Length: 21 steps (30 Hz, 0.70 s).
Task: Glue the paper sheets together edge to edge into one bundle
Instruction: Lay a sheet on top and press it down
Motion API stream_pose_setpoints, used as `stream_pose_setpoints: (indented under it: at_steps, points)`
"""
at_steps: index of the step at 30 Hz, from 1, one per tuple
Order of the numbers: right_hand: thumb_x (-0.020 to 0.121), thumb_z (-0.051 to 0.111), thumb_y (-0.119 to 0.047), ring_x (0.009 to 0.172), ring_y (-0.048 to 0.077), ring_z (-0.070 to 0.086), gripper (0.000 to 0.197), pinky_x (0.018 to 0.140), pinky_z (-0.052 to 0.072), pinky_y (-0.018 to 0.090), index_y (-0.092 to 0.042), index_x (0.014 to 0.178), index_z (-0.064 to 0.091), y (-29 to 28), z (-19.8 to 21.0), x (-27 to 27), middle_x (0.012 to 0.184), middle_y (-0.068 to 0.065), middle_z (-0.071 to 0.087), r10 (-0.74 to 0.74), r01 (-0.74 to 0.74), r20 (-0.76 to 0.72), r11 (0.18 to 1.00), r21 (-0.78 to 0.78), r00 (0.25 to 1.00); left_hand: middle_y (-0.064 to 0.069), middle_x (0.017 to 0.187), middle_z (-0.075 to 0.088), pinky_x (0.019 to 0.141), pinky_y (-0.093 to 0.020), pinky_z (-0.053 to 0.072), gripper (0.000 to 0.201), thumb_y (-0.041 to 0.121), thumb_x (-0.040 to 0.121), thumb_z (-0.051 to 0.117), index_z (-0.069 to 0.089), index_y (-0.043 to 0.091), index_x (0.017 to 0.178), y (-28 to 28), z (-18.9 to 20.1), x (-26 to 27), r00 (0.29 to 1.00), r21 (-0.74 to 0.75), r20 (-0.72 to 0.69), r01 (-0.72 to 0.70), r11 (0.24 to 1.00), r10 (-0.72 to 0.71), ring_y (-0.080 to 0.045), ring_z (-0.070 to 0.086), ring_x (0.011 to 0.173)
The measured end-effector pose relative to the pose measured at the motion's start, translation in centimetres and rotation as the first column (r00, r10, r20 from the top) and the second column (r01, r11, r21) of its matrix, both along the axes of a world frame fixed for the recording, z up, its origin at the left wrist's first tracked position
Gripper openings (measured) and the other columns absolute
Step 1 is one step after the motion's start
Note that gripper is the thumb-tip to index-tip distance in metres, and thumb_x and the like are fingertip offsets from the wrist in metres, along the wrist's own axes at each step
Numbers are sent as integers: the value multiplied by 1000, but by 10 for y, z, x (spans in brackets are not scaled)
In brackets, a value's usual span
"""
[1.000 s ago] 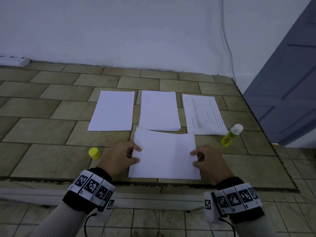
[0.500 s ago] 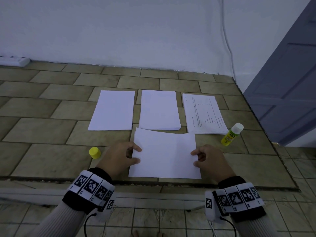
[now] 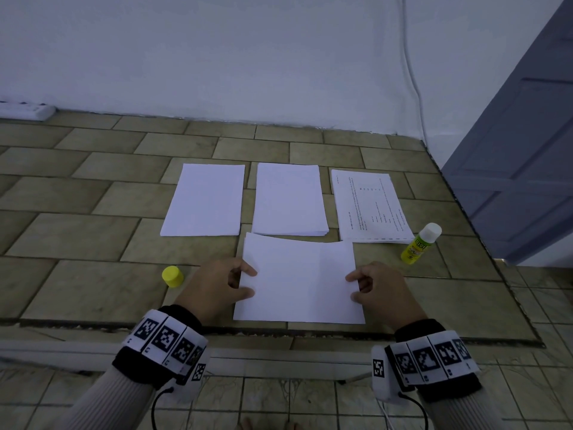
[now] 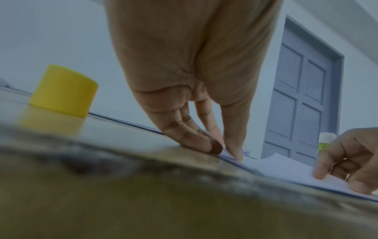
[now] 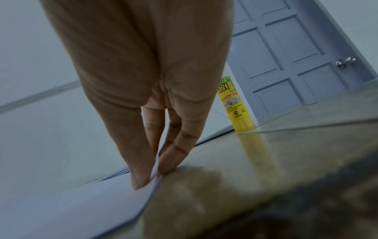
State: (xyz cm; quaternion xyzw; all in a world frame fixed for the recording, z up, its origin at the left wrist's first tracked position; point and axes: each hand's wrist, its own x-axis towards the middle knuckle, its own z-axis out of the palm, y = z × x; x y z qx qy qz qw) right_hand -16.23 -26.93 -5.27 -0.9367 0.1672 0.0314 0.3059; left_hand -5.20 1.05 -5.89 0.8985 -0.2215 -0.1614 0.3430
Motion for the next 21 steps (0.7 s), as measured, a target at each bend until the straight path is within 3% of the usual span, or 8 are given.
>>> stream_pose_setpoints:
  at_steps: [5,7,10,13,15,17,19,21]
  points:
    - [79,72,-5,82,12,53,30,81,48,21,-15,107,67,2,0,0,95,1,51,1,-1,-13,1000,-26,1000,6,88,58,62,-13,39,25,27,81,77,62,33,100,1,-3,1,999,87,33,15,996,-17,-14,57,81]
    - [81,70,-8,86,14,53,30,87,48,26,-18,109,66,3,0,0,101,2,47,-1,-1,-28,998,-70,1000,8,107,52,77,-21,44,29,34,81,76,65,29,107,0,-3,2,994,188,98,21,982,-39,-14,54,101]
    - [86,66,-15,111,17,44,31,94,40,25,-23,115,62,8,2,0,116,2,43,31,-48,-77,975,-219,997,2,132,45,98,-33,41,34,42,81,71,64,28,112,-5,-2,0,976,313,200,15,950,-82,-18,42,125]
    - [89,59,-26,115,18,39,27,91,41,26,-26,116,59,20,10,1,120,1,44,54,-97,-114,908,-409,992,-2,131,49,101,-37,36,37,47,86,55,60,24,114,-14,-7,-3,952,283,303,-39,958,-50,-22,43,126]
    - [91,54,-35,117,19,39,29,91,44,29,-25,118,56,30,14,4,127,1,44,60,-97,-96,888,-450,994,-7,144,45,109,-44,32,55,51,88,34,55,18,126,-21,-16,-3,930,266,362,-34,963,-67,-25,35,139]
    - [94,50,-40,132,22,31,40,103,37,35,-22,129,50,43,15,9,144,4,35,80,-104,-79,915,-389,994,-8,158,28,116,-52,22,70,54,92,18,44,12,142,-28,-29,-1,908,331,396,-1,944,-138,-23,18,148]
    - [98,41,-43,145,21,12,51,117,17,40,-19,143,35,59,13,17,158,3,18,161,-183,-94,933,-311,982,-7,162,15,118,-55,12,81,60,93,4,30,9,151,-33,-38,0,908,392,381,12,920,-174,-21,10,150]
    - [101,31,-47,148,17,-4,58,120,0,44,-19,150,20,76,6,25,161,0,2,251,-275,-118,923,-270,961,-6,163,9,119,-54,6,90,66,90,-9,21,9,153,-36,-45,0,914,410,366,12,912,-177,-20,7,150]
